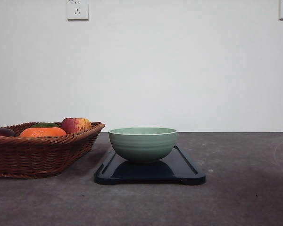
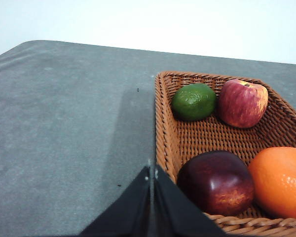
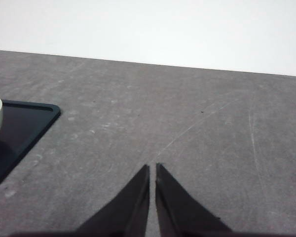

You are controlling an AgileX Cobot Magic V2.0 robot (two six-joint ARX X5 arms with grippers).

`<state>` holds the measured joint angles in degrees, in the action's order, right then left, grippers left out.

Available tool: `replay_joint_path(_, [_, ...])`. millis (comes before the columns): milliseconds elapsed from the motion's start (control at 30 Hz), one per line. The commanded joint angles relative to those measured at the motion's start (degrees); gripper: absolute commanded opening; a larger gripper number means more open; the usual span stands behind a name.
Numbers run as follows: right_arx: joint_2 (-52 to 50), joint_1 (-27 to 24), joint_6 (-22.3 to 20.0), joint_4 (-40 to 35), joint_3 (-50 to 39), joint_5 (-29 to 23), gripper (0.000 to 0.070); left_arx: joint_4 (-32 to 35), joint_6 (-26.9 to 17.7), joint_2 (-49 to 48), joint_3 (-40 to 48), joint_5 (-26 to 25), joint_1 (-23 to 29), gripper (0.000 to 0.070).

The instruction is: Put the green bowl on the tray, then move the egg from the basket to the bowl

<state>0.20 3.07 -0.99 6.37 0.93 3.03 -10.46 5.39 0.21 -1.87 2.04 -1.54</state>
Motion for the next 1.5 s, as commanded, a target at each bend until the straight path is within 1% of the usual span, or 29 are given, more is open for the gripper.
replay_joint_path(0, [0.0, 0.1, 1.0, -0.8, -0.3, -0.1, 0.0014, -0.3, 0.0, 0.0, 1.1, 0.4, 0.1, 0.0000])
replay_joint_path(1467, [0.0, 0.1, 1.0, -0.8, -0.3, -0.1, 0.0014, -0.3, 0.0, 0.0, 1.1, 0.4, 0.1, 0.0000])
